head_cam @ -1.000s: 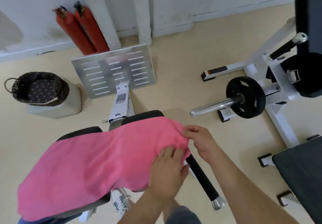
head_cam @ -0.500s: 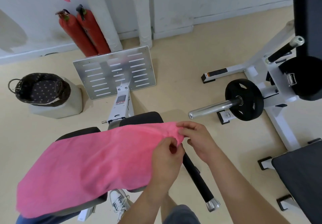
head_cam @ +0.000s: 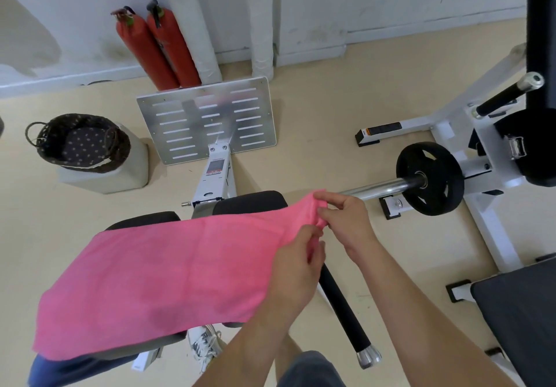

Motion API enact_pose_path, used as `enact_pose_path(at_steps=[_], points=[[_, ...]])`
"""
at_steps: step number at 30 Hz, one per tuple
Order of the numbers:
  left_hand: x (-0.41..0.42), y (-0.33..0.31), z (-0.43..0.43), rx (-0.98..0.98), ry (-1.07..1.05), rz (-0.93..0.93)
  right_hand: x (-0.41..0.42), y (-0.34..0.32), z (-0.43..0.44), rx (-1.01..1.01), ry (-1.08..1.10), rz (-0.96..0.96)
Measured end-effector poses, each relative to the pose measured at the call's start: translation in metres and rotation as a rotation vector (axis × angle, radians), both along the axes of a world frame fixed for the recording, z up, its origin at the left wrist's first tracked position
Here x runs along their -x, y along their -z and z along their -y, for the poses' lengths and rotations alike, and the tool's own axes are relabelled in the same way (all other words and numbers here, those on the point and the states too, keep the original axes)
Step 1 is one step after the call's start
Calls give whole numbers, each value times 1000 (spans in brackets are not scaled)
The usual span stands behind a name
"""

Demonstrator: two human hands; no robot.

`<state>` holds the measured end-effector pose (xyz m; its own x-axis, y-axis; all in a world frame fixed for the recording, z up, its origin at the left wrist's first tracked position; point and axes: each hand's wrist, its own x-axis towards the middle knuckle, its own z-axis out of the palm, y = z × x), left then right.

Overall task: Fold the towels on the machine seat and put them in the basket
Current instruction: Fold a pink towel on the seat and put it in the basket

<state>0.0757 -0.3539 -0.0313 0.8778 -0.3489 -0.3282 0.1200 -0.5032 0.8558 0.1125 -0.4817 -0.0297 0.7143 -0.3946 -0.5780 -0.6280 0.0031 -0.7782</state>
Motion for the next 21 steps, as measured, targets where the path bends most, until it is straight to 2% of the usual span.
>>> enact_pose_path(at_steps=[2,6,9,11,14,17,19,21], points=[[-1,-3,-1,-172,130,49,1,0,3,83,-82,-15],[-2,-3,-5,-500,171,124,3,-3,7,142,-141,-30],[0,-10,-8,-625,258,201,5,-10,10,86,-128,-23],[2,-18,-7,-649,280,188,6,-12,10,42,-93,5],[5,-31,-14,-553,209,65,2,-14,6,-33,7,10],[7,-50,-29,-255,31,-155,-4,-26,-1,-23,8,17],[10,-62,-47,-64,-85,-315,-9,-36,-11,169,-147,65],[14,-67,-73,-9,-136,-317,-17,-44,-26,431,-317,141]])
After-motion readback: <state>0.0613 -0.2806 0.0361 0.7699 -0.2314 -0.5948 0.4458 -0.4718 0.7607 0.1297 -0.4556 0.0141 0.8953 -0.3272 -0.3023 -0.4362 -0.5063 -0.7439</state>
